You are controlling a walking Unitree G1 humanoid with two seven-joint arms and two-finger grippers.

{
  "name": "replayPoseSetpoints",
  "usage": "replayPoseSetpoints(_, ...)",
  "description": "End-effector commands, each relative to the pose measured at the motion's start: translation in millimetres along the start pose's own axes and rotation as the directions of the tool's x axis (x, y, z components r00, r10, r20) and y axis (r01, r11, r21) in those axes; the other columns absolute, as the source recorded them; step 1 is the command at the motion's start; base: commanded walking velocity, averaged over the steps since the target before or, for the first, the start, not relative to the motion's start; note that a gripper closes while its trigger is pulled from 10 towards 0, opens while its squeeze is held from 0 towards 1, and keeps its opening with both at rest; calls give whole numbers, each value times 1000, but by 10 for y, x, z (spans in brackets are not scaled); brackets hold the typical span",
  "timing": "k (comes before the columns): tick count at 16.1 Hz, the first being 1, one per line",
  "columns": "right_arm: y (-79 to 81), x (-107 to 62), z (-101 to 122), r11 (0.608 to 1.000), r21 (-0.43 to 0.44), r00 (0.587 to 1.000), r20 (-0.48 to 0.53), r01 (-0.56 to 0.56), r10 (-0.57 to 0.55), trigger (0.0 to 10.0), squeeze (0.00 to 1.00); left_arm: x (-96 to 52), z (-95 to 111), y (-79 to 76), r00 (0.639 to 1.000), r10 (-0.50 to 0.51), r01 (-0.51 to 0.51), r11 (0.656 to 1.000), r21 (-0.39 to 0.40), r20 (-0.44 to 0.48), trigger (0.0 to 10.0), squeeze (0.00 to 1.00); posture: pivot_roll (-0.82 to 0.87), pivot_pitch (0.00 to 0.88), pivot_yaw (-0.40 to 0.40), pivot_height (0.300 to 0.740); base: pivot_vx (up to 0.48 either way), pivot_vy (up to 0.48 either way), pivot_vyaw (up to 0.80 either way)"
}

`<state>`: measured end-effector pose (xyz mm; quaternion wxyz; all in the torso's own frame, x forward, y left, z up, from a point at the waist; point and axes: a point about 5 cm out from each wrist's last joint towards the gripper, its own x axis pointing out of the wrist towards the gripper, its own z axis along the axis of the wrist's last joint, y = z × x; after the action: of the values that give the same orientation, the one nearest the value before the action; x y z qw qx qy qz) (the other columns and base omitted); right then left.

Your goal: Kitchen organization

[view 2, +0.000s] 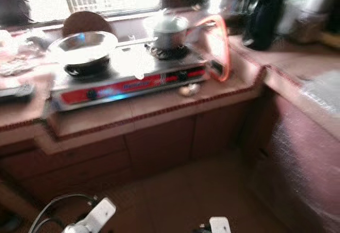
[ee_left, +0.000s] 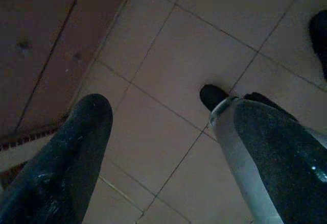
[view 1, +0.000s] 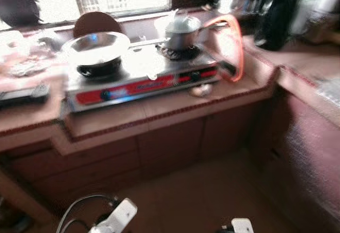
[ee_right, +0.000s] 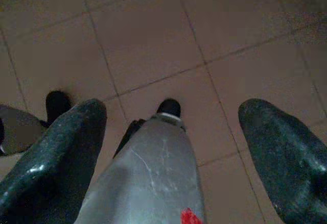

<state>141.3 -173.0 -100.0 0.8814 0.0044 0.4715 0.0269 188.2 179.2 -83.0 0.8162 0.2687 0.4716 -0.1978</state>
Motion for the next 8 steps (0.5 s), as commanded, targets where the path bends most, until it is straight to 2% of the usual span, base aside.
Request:
replayPoseSetpoints(1, 36, -9, -69, 1000, 1, 999, -31, -12, 12, 10000, 0, 3, 30, 17, 1000, 11, -11, 1000, 3, 8, 10000, 0, 12, 0, 11, 740, 0, 0, 0)
replayPoseSetpoints(6, 28, -12, -64, 999, -31, 999, -26, -27, 26, 10000, 0, 0, 2, 33, 998, 56, -56, 998, 1, -5, 10000, 0, 20, 0, -13, 740, 0, 0, 0)
replayPoseSetpoints(8, 15, -12, -56, 999, -40, 999, -24, -27, 27, 10000, 0, 1, 0, 23, 998, 56, -56, 998, -6, -6, 10000, 0, 25, 0, -24, 740, 0, 0, 525)
